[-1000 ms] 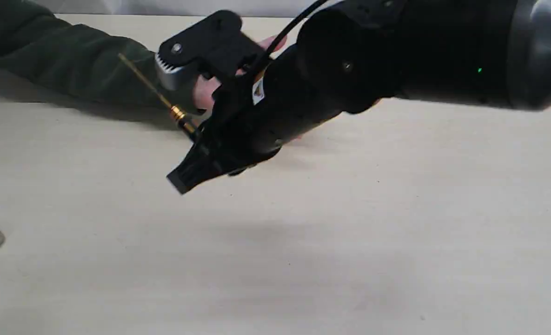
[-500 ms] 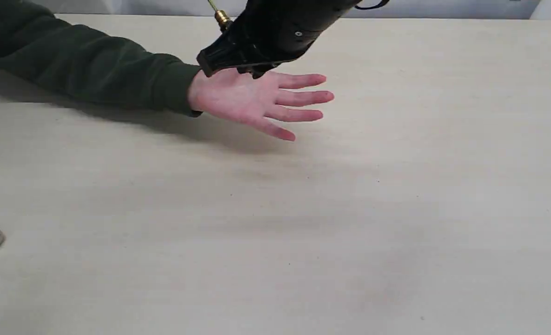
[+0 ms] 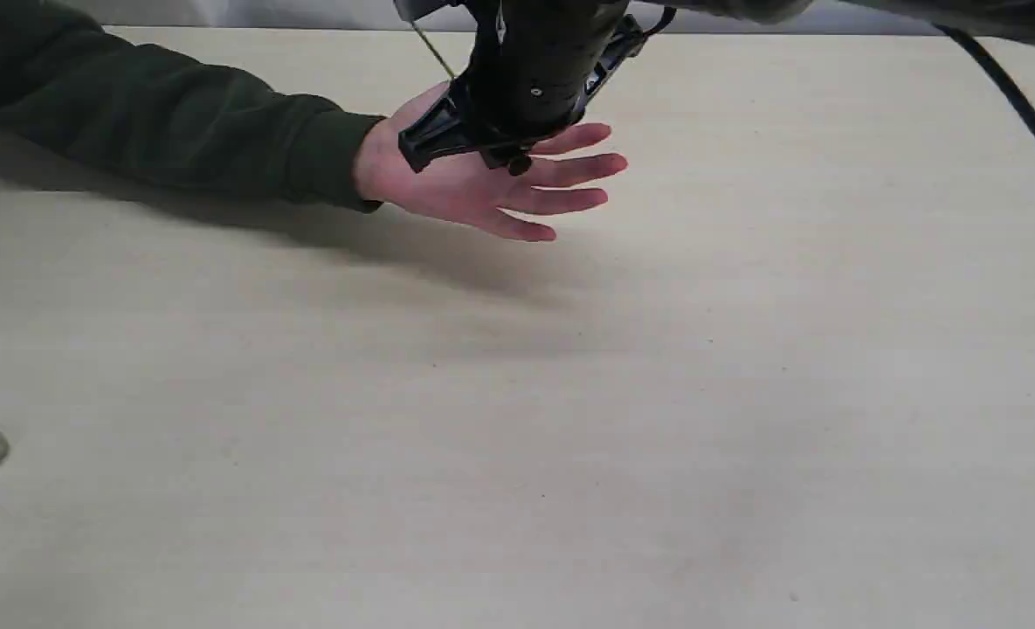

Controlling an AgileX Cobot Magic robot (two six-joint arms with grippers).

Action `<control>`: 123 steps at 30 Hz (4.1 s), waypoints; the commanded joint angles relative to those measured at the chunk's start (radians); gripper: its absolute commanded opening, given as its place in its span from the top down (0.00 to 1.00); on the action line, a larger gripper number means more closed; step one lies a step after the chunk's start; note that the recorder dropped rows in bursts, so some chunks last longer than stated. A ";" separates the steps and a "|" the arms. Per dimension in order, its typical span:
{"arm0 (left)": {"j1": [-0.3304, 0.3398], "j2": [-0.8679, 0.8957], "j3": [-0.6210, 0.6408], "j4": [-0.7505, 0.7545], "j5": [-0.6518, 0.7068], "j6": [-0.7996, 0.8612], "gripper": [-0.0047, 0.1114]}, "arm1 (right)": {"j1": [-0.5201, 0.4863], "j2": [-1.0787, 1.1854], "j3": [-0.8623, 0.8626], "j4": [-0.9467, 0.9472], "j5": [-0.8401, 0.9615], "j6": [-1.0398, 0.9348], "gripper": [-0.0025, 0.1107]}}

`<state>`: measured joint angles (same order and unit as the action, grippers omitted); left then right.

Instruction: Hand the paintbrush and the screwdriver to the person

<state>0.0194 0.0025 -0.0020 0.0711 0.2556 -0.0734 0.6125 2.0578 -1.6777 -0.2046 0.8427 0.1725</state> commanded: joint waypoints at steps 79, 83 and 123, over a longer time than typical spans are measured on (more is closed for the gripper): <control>-0.008 -0.002 0.002 -0.004 -0.006 -0.002 0.96 | -0.016 -1.906 1.385 0.122 -0.700 0.160 0.94; -0.008 -0.002 0.002 -0.004 -0.006 -0.002 0.96 | -0.016 -1.995 1.460 0.113 -0.783 0.154 0.94; -0.008 -0.002 0.002 -0.004 -0.004 -0.002 0.96 | -0.016 -2.058 1.678 0.043 -0.736 0.109 0.94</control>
<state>0.0194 0.0025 -0.0020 0.0711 0.2556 -0.0734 0.5988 0.0061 -0.0026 -0.1722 0.1027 0.2772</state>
